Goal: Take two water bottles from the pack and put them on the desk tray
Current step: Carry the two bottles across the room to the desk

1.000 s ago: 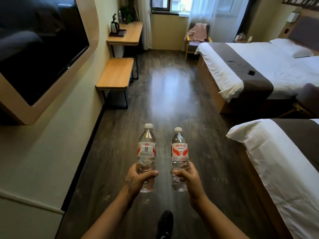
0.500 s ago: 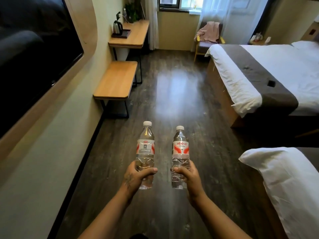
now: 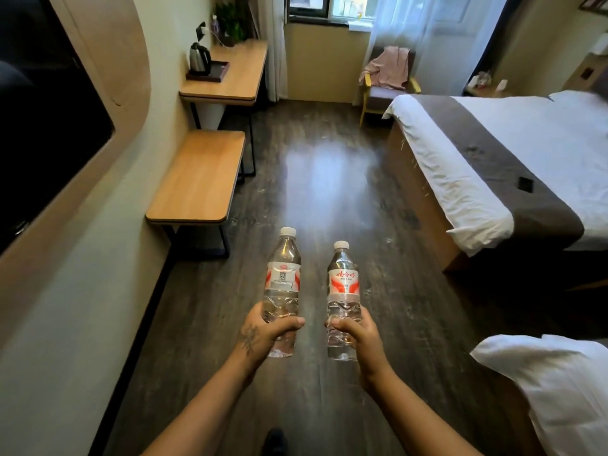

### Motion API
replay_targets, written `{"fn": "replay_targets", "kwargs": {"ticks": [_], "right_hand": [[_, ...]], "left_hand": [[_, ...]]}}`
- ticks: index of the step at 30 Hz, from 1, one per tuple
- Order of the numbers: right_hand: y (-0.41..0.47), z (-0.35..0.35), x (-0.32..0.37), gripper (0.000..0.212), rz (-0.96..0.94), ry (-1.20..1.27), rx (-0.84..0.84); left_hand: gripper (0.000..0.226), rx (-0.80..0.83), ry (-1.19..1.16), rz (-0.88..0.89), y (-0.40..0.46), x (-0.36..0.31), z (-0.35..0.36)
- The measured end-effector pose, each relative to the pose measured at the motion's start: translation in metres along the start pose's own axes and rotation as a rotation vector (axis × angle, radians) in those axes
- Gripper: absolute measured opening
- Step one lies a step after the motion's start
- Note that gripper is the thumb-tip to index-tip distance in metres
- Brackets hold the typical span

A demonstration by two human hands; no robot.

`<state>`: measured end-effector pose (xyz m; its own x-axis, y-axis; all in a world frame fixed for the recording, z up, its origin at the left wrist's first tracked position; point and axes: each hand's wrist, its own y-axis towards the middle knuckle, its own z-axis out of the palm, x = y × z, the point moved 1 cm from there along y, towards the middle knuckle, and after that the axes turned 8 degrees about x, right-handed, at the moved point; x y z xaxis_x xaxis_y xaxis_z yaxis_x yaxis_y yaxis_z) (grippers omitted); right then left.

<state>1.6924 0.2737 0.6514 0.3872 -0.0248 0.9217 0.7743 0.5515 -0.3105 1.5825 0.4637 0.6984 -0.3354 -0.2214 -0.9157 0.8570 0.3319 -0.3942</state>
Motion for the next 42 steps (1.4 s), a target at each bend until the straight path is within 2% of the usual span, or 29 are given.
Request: {"fn": "replay_targets", "kwargs": {"ticks": [4, 11, 15, 19, 22, 25, 31, 36, 42], "right_hand": [[0.071, 0.016, 0.028, 0.066, -0.005, 0.016, 0.004], [0.194, 0.020, 0.070, 0.071, -0.017, 0.025, -0.017], [0.276, 0.009, 0.091, 0.065, -0.018, 0.024, -0.014], [0.361, -0.007, 0.114, 0.067, -0.014, 0.013, -0.009], [0.429, -0.020, 0.138, 0.057, 0.003, 0.003, 0.039], [0.496, -0.034, 0.166, 0.057, 0.006, -0.008, 0.055], [0.582, -0.043, 0.209, 0.056, 0.003, 0.000, 0.037], [0.674, -0.053, 0.234, 0.056, 0.007, -0.027, 0.014], [0.797, -0.055, 0.265, 0.054, 0.027, -0.032, -0.035]], "left_hand": [[0.067, 0.018, 0.012, 0.003, 0.067, -0.044, -0.025], [0.069, 0.003, 0.012, 0.021, 0.184, -0.091, -0.049], [0.071, -0.019, 0.012, 0.030, 0.257, -0.119, -0.051], [0.058, -0.027, 0.030, 0.044, 0.335, -0.152, -0.048], [0.065, -0.056, 0.036, 0.027, 0.403, -0.173, -0.047], [0.069, -0.070, 0.002, 0.027, 0.472, -0.193, -0.046], [0.050, -0.063, -0.057, -0.003, 0.565, -0.224, -0.047], [0.069, -0.055, -0.067, -0.018, 0.661, -0.256, -0.056], [0.071, -0.015, -0.028, -0.036, 0.786, -0.306, -0.075]]}}
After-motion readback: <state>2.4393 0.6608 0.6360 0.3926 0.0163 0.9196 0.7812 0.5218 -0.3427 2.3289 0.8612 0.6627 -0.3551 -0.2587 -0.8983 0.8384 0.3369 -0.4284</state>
